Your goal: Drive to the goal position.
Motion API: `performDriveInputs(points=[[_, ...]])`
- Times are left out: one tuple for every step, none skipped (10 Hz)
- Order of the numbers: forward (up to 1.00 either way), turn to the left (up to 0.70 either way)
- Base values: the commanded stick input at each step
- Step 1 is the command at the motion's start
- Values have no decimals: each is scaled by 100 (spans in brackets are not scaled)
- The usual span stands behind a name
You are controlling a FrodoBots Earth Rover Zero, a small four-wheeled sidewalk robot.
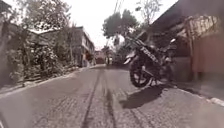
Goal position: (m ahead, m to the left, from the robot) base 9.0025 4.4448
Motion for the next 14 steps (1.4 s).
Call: performDriveInputs(points=[[70,36],[70,36],[70,36],[70,36],[70,36],[70,36],[70,21],[70,5],[70,-3],[70,-8],[70,-13],[70,-18],[70,-23],[70,-28]])
